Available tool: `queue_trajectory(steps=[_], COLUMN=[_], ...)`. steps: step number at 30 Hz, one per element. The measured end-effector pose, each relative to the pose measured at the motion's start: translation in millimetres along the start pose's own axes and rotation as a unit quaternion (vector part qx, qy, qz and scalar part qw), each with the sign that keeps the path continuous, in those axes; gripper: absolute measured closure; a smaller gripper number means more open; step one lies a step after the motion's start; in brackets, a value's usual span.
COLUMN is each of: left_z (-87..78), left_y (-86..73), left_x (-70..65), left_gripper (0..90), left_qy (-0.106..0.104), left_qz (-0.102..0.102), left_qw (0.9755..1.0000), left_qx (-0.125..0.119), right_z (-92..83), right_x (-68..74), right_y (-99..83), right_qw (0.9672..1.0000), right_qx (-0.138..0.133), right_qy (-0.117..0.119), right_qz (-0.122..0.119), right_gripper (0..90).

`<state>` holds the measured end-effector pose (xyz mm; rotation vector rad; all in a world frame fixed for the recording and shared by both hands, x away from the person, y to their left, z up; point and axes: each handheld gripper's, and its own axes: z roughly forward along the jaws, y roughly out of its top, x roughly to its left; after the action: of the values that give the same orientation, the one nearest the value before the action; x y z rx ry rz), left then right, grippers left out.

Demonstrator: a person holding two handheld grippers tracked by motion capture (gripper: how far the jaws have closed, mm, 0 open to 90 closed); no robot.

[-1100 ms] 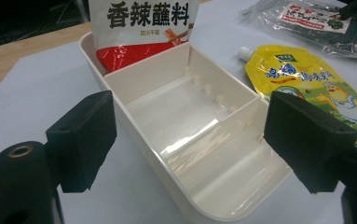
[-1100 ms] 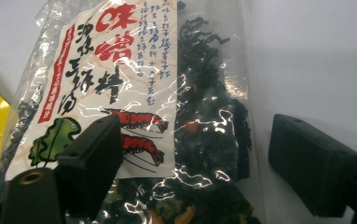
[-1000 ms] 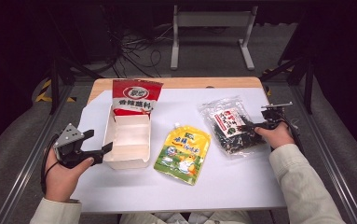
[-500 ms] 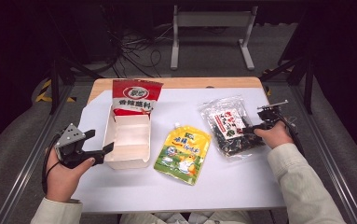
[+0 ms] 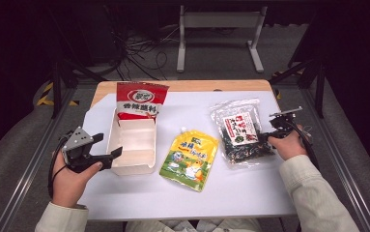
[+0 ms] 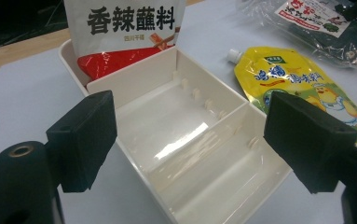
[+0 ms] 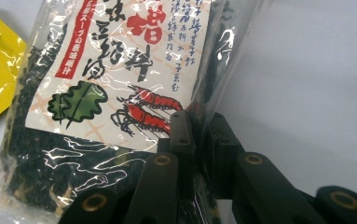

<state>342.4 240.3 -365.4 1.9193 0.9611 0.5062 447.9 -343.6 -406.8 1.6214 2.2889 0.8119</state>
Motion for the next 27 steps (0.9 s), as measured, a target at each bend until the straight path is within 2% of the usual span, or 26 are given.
queue_trajectory(steps=[2, 3, 6, 7, 9, 10, 14, 20, 22, 27], left_z=[0.9, 1.7, 2.2, 2.3, 2.9, 3.6, 4.5, 7.3, 9.5, 16.6], left_y=[0.6, 1.8, 3.5, 4.1, 5.1, 5.7, 7.7, 13.3, 15.7, 19.9], left_x=[-1.0, -1.7, -2.8, -3.1, -4.7, -6.4, -9.3, -19.1, -23.5, -35.8], left_gripper=[17.9, 17.8, 17.6, 17.4, 17.4, 17.4, 17.4, 17.2, 16.9, 15.4], left_qy=[-0.002, -0.005, -0.010, -0.010, -0.014, -0.016, -0.024, -0.042, -0.048, -0.067], left_qz=[-0.002, 0.003, 0.004, 0.006, 0.006, 0.008, 0.012, 0.021, 0.027, 0.028], left_qw=[1.0000, 1.0000, 0.9999, 0.9999, 0.9999, 0.9998, 0.9996, 0.9989, 0.9984, 0.9972], left_qx=[-0.002, -0.002, -0.002, -0.002, -0.005, -0.004, -0.005, -0.010, -0.009, -0.017], right_z=[-1.6, -6.9, -12.0, -19.2, -21.5, -28.4, -38.3, -63.3, -71.6, -88.6], right_x=[-0.1, 0.1, 1.8, 7.2, 9.0, 13.3, 17.5, 25.8, 29.2, 41.0], right_y=[-1.0, -2.6, -3.1, -3.4, -3.4, -3.4, -3.4, -8.9, -10.9, -17.1], right_qw=[1.0000, 0.9998, 0.9995, 0.9989, 0.9987, 0.9977, 0.9961, 0.9905, 0.9886, 0.9832], right_qx=[-0.004, -0.017, -0.031, -0.045, -0.050, -0.065, -0.083, -0.132, -0.144, -0.171], right_qy=[0.001, 0.005, 0.006, 0.001, 0.001, 0.003, 0.004, 0.006, 0.010, 0.017], right_qz=[0.001, 0.003, 0.000, -0.008, -0.011, -0.019, -0.029, -0.038, -0.044, -0.060], right_gripper=[82.6, 84.1, 84.4, 84.7, 84.9, 85.1, 85.2, 85.4, 85.4, 85.3])
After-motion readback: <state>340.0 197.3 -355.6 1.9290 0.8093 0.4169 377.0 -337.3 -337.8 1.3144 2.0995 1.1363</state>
